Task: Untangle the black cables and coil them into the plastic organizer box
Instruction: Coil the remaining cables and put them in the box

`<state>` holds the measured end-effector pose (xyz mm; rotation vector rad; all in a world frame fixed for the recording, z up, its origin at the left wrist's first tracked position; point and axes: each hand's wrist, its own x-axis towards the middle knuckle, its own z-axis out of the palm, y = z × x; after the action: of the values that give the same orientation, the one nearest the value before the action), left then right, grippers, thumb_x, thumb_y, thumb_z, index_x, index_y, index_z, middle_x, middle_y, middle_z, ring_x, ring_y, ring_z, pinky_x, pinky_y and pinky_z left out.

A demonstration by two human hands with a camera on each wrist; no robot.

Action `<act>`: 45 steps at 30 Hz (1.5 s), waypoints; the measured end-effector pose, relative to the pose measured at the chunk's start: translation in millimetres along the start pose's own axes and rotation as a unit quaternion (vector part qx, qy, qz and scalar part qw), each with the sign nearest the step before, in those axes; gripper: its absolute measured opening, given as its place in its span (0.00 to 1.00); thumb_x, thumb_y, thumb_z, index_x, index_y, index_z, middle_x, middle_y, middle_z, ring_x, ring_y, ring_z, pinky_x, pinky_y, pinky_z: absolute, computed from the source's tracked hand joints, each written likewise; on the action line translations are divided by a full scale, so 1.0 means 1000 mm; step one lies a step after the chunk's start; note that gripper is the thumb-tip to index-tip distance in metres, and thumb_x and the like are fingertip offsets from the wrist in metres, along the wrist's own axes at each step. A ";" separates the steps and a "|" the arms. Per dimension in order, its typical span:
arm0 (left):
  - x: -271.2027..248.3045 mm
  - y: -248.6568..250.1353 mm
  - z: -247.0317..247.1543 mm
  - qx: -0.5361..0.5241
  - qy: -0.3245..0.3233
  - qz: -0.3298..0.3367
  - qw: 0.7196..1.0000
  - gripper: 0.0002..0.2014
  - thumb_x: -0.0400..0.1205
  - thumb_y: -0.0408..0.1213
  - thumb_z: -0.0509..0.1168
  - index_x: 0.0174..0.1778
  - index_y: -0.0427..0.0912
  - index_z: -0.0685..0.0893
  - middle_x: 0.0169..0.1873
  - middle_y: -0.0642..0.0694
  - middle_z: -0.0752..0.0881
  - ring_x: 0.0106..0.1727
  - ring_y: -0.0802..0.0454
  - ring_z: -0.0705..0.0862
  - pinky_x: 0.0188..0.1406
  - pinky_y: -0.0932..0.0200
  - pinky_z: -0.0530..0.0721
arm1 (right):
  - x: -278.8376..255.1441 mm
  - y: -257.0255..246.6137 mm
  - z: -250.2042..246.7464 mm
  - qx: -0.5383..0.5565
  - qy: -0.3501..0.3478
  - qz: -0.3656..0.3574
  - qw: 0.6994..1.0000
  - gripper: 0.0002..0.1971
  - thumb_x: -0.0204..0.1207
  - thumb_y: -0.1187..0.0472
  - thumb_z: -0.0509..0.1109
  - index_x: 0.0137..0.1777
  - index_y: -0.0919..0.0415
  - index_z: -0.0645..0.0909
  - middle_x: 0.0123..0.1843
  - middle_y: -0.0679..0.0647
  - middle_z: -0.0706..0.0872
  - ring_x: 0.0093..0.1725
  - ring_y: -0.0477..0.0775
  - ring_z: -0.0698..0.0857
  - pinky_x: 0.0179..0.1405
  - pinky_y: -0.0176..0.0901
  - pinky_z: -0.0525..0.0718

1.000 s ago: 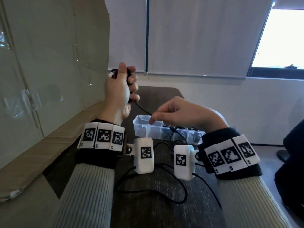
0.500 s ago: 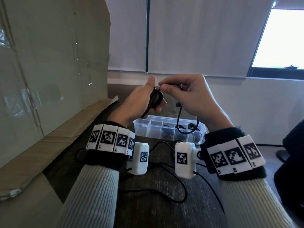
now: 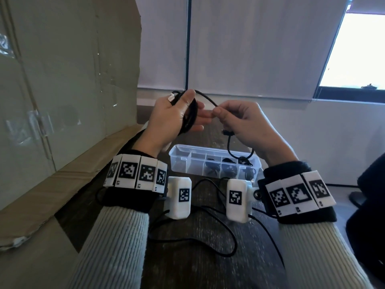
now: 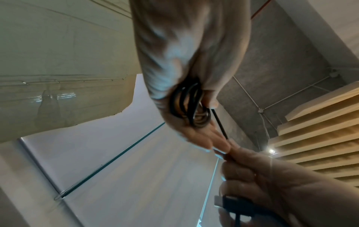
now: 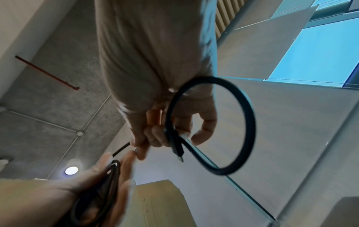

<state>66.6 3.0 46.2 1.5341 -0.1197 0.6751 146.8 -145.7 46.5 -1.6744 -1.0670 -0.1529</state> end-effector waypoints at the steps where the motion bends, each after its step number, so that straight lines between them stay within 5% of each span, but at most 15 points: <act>1: 0.001 -0.001 0.002 -0.015 0.017 0.000 1.000 0.18 0.88 0.44 0.57 0.44 0.33 0.83 0.37 0.37 0.91 0.39 0.42 0.92 0.36 0.53 0.90 | 0.001 0.002 0.002 -0.002 -0.003 0.003 1.000 0.08 0.84 0.63 0.65 0.45 0.57 0.85 0.23 0.38 0.78 0.25 0.36 0.74 0.31 0.31 0.77; 6: 0.008 -0.001 -0.002 -0.107 0.105 0.039 0.988 0.16 0.88 0.44 0.55 0.45 0.38 0.83 0.36 0.44 0.90 0.37 0.51 0.90 0.35 0.57 0.87 | 0.001 0.016 0.007 -0.036 -0.050 0.041 0.997 0.13 0.85 0.60 0.63 0.43 0.53 0.88 0.29 0.52 0.78 0.30 0.49 0.75 0.37 0.40 0.76; 9: 0.007 0.000 -0.008 -0.122 0.068 0.025 0.990 0.16 0.88 0.47 0.53 0.50 0.41 0.82 0.50 0.44 0.89 0.54 0.51 0.88 0.50 0.44 0.87 | -0.001 0.019 0.006 -0.048 -0.119 0.062 0.990 0.11 0.84 0.60 0.65 0.44 0.53 0.88 0.32 0.55 0.82 0.35 0.53 0.79 0.41 0.44 0.81; 11: 0.005 0.005 -0.008 -0.165 0.049 0.027 0.985 0.18 0.89 0.50 0.48 0.48 0.44 0.79 0.50 0.47 0.89 0.61 0.51 0.86 0.56 0.35 0.83 | -0.004 0.018 0.007 -0.093 -0.191 0.073 0.974 0.09 0.83 0.63 0.66 0.49 0.56 0.89 0.35 0.52 0.85 0.38 0.49 0.83 0.42 0.37 0.82; 13: 0.003 0.013 -0.009 -0.239 0.038 0.043 0.969 0.20 0.89 0.51 0.45 0.45 0.45 0.77 0.37 0.51 0.89 0.50 0.53 0.89 0.51 0.36 0.86 | -0.007 0.019 0.009 -0.124 -0.234 0.079 0.961 0.10 0.84 0.63 0.64 0.55 0.61 0.88 0.36 0.53 0.84 0.37 0.47 0.83 0.40 0.30 0.80; 15: 0.002 0.018 -0.013 -0.266 0.061 0.059 0.960 0.19 0.89 0.51 0.46 0.42 0.46 0.76 0.27 0.55 0.81 0.31 0.58 0.83 0.36 0.50 0.86 | -0.008 0.018 0.008 -0.101 -0.241 0.084 0.962 0.11 0.86 0.62 0.62 0.56 0.62 0.87 0.33 0.54 0.81 0.33 0.44 0.82 0.40 0.31 0.81; 18: 0.004 0.015 -0.022 -0.175 0.143 0.075 0.971 0.17 0.89 0.51 0.51 0.40 0.48 0.77 0.24 0.56 0.73 0.22 0.60 0.66 0.19 0.67 0.65 | -0.010 0.008 0.002 -0.031 -0.236 0.095 0.967 0.11 0.85 0.60 0.63 0.53 0.60 0.87 0.30 0.55 0.76 0.29 0.45 0.82 0.40 0.41 0.85; 20: 0.006 0.010 -0.024 -0.079 0.175 0.085 0.978 0.16 0.88 0.51 0.53 0.41 0.48 0.78 0.24 0.56 0.73 0.21 0.60 0.64 0.15 0.69 0.61 | -0.010 0.003 -0.003 0.015 -0.214 0.091 0.973 0.10 0.83 0.59 0.65 0.51 0.61 0.88 0.27 0.52 0.74 0.28 0.48 0.82 0.46 0.55 0.88; 22: 0.007 0.003 -0.025 0.002 0.172 0.088 0.981 0.18 0.87 0.53 0.53 0.41 0.47 0.80 0.25 0.54 0.74 0.19 0.62 0.66 0.14 0.68 0.63 | -0.011 -0.002 -0.006 0.040 -0.189 0.086 0.977 0.11 0.82 0.58 0.66 0.49 0.63 0.88 0.26 0.54 0.71 0.26 0.49 0.77 0.44 0.59 0.90; 25: 0.009 -0.009 -0.023 0.127 0.130 0.099 0.978 0.23 0.88 0.53 0.49 0.36 0.45 0.80 0.25 0.51 0.75 0.18 0.61 0.69 0.18 0.64 0.67 | -0.012 -0.013 -0.005 0.011 -0.166 0.059 0.984 0.10 0.83 0.58 0.66 0.47 0.60 0.89 0.24 0.52 0.68 0.22 0.47 0.66 0.25 0.44 0.78; 29: 0.006 -0.020 -0.019 0.284 0.037 0.064 0.956 0.31 0.87 0.57 0.46 0.30 0.43 0.83 0.19 0.51 0.80 0.20 0.58 0.76 0.31 0.56 0.73 | -0.011 -0.025 -0.001 -0.044 -0.107 -0.009 0.993 0.07 0.79 0.58 0.72 0.42 0.56 0.91 0.19 0.41 0.73 0.18 0.41 0.67 0.22 0.28 0.66; 33: -0.002 -0.016 -0.006 0.246 -0.077 0.015 0.966 0.38 0.86 0.61 0.40 0.30 0.38 0.85 0.21 0.45 0.85 0.22 0.53 0.80 0.28 0.57 0.77 | -0.006 -0.020 -0.001 -0.087 0.001 -0.067 0.994 0.02 0.75 0.59 0.76 0.44 0.55 0.91 0.21 0.32 0.81 0.24 0.33 0.79 0.28 0.21 0.71; 37: -0.005 -0.013 0.003 0.230 -0.093 -0.004 0.969 0.41 0.84 0.64 0.38 0.29 0.35 0.85 0.26 0.35 0.87 0.27 0.45 0.83 0.29 0.54 0.81 | -0.002 -0.012 -0.002 -0.052 0.071 -0.071 0.994 0.02 0.69 0.59 0.81 0.38 0.54 0.91 0.26 0.39 0.87 0.26 0.36 0.81 0.30 0.27 0.75; 42: -0.005 -0.015 0.003 0.237 -0.073 -0.011 0.969 0.41 0.80 0.65 0.36 0.34 0.36 0.84 0.24 0.44 0.86 0.22 0.60 0.83 0.22 0.67 0.78 | -0.005 -0.012 0.001 0.015 -0.010 -0.007 1.000 0.02 0.73 0.62 0.77 0.42 0.60 0.89 0.35 0.53 0.89 0.29 0.45 0.82 0.30 0.42 0.84; 45: -0.006 -0.011 0.004 0.237 -0.073 -0.020 0.969 0.39 0.83 0.62 0.36 0.34 0.39 0.85 0.24 0.44 0.86 0.21 0.60 0.83 0.21 0.66 0.79 | -0.004 -0.011 0.003 0.029 -0.028 0.000 0.999 0.04 0.74 0.62 0.76 0.47 0.61 0.88 0.35 0.51 0.90 0.31 0.46 0.83 0.34 0.43 0.84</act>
<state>68.7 -1.5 33.6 2.0419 -0.0391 0.5822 135.2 -145.5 50.7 -1.6356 -1.1029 -0.0756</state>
